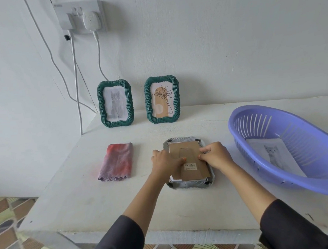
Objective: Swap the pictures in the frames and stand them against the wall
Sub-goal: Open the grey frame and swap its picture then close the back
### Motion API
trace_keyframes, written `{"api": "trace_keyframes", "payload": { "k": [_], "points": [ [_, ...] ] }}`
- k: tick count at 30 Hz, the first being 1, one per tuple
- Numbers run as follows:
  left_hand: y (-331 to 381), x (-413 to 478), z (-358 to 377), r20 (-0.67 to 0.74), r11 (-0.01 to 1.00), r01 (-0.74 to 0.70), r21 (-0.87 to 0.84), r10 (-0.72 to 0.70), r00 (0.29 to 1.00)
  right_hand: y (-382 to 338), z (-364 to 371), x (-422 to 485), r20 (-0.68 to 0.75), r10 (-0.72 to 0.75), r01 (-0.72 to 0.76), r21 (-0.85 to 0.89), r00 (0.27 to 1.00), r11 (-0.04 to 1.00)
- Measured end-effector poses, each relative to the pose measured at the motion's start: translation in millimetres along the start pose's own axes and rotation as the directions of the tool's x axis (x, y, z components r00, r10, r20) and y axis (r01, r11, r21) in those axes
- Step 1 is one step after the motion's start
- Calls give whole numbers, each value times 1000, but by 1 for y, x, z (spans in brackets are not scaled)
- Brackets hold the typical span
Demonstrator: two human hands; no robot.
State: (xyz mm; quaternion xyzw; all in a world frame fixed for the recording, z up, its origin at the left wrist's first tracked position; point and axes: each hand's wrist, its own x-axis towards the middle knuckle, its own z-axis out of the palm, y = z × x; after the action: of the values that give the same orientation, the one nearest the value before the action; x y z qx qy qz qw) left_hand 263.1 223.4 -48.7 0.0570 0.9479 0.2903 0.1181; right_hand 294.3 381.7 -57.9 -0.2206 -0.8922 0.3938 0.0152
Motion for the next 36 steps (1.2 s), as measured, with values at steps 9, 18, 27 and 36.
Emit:
{"api": "trace_keyframes", "payload": {
  "k": [9,18,27,36],
  "points": [
    [-2,3,-1,-11,997,-52,59,52,999,-12,-4,-3,15,35,-33,-99,999,994],
    [-5,7,-3,-20,992,-72,104,75,997,-26,-5,2,91,57,-28,-288,994,957],
    [-10,12,1,-27,996,-36,80,38,999,-50,-1,3,114,3,67,-605,993,794],
    [-17,14,2,-64,1000,-5,-8,5,998,-34,-1,10,62,-21,49,-492,998,869]
  ]
}}
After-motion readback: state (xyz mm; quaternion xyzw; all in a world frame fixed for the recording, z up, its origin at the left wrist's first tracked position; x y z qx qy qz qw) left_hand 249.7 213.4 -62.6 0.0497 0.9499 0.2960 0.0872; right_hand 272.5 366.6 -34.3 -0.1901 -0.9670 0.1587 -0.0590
